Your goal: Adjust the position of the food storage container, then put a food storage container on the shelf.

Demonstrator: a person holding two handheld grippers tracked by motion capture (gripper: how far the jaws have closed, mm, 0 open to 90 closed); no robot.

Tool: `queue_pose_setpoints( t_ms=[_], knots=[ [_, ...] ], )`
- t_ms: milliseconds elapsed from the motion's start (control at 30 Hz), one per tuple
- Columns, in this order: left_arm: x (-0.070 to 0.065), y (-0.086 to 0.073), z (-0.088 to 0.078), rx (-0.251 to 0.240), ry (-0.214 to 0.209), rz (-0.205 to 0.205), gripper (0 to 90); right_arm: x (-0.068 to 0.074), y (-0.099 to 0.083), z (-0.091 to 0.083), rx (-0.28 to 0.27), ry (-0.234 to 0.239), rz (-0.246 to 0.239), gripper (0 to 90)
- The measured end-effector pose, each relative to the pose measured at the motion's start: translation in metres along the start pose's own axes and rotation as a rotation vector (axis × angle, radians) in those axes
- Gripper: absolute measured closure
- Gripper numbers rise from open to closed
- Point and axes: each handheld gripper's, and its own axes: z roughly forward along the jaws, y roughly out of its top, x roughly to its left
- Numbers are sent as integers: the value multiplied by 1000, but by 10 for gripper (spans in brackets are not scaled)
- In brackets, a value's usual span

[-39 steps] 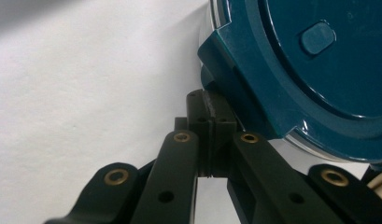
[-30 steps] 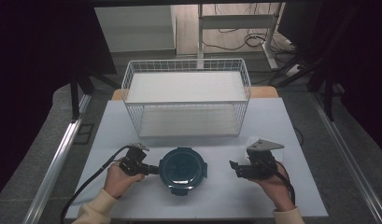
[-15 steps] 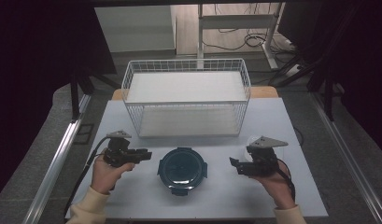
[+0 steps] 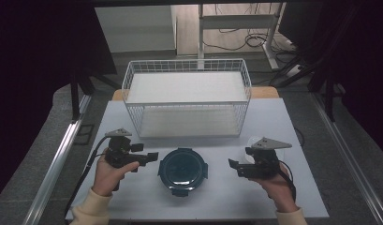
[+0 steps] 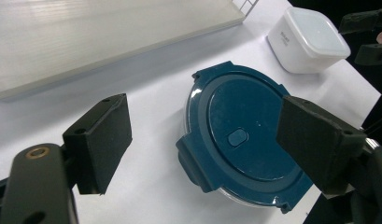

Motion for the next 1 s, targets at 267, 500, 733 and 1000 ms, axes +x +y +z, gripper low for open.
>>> queue_pose_setpoints(
  t_ms=[267, 500, 733, 1000],
  knots=[
    [5, -6, 0, -14, -31, -50, 144, -1, 0, 0, -9, 32, 34, 197],
    [4, -10, 2, -17, -67, -71, 122, 5, 2, 8, 6, 66, 92, 193],
    [8, -13, 6, -10, -116, -110, 121, 12, 3, 16, 21, 105, 114, 189],
    [15, -23, 15, 8, -156, -184, 127, 19, 1, 33, 47, 178, 199, 155]
  ],
)
